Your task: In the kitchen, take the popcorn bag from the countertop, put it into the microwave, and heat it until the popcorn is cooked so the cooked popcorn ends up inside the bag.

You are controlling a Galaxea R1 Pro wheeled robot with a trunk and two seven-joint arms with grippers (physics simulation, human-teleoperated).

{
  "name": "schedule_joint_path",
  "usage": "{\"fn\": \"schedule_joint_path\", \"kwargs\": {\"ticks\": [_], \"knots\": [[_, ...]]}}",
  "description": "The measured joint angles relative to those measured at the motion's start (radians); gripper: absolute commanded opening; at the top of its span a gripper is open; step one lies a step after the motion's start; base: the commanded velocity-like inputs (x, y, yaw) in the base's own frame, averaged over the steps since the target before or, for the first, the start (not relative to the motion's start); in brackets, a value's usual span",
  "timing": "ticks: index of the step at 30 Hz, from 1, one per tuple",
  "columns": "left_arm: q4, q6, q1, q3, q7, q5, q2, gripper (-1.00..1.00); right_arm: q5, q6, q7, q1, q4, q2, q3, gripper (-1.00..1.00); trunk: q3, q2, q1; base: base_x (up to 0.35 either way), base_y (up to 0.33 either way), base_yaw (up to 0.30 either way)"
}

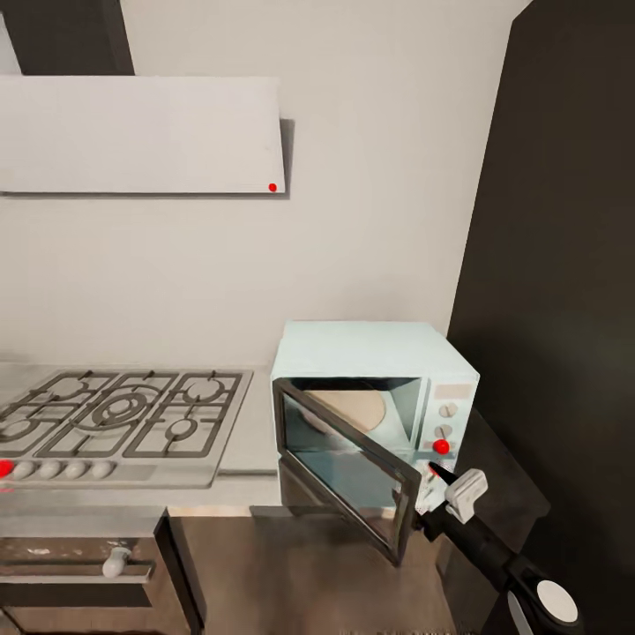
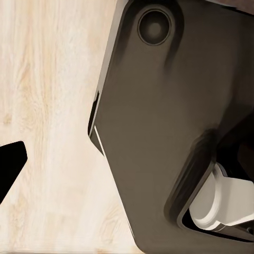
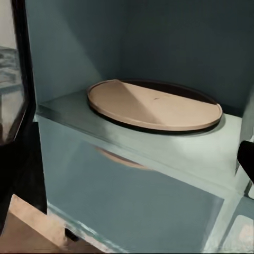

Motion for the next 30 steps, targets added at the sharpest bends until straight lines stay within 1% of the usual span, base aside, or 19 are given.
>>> {"fn": "schedule_joint_path", "kwargs": {"ticks": [3, 14, 20, 26, 30], "knots": [[0.000, 0.000, 0.000, 0.000, 0.000, 0.000, 0.000, 1.00, 0.000, 0.001, -0.001, 0.000, 0.000, 0.001, 0.000, 1.00, 0.000, 0.000, 0.000, -0.159, -0.011, 0.244], [0.000, 0.000, 0.000, 0.000, 0.000, 0.000, 0.000, 1.00, 0.000, 0.000, -0.004, 0.000, 0.001, 0.001, 0.000, 1.00, 0.000, 0.000, -0.001, -0.042, -0.001, 0.248], [0.000, 0.000, 0.000, 0.000, 0.000, 0.000, -0.002, 1.00, 0.000, -0.001, -0.006, 0.000, 0.002, 0.001, 0.001, 1.00, 0.000, 0.000, 0.000, -0.258, -0.007, 0.253], [0.000, 0.000, 0.000, 0.000, 0.000, 0.000, -0.001, 1.00, 0.000, -0.001, -0.007, 0.000, 0.005, 0.002, 0.002, 1.00, 0.000, 0.000, 0.000, -0.040, 0.000, 0.253], [0.000, 0.000, 0.000, 0.000, 0.000, 0.000, -0.002, 1.00, -0.001, -0.001, -0.013, 0.000, 0.008, 0.004, 0.001, 1.00, 0.000, 0.000, 0.000, -0.157, 0.000, 0.254]]}}
